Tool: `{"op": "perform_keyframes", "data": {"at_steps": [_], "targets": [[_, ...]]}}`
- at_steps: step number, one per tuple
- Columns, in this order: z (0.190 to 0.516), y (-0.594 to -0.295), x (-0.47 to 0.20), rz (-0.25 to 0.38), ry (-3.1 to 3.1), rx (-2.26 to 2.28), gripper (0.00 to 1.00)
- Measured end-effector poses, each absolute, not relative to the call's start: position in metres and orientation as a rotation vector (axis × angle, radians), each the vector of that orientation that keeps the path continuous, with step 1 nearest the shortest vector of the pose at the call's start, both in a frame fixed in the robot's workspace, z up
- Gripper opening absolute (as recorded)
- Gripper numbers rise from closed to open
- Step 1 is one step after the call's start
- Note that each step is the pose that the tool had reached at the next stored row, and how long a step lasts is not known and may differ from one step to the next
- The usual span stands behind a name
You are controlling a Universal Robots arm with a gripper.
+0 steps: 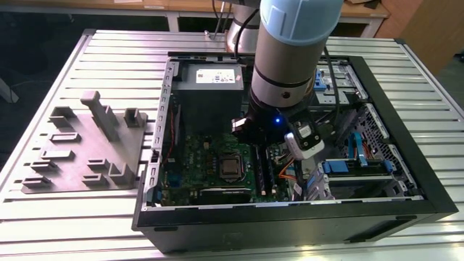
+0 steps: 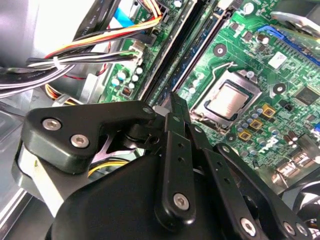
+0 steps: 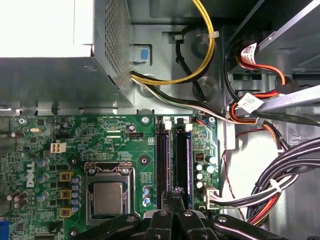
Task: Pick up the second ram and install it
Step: 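Insert the second ram into the second slot, then press down the second ram until it locks into place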
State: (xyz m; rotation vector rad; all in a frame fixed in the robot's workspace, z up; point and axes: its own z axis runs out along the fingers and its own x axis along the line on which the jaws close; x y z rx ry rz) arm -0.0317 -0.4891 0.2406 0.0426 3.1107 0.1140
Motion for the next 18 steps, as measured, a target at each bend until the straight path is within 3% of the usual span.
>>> {"op": "perform_keyframes", "data": {"at_steps": [18], "targets": [[0.2456, -0.4891, -0.0317, 0.114, 3.111, 0.043, 0.1]]}}
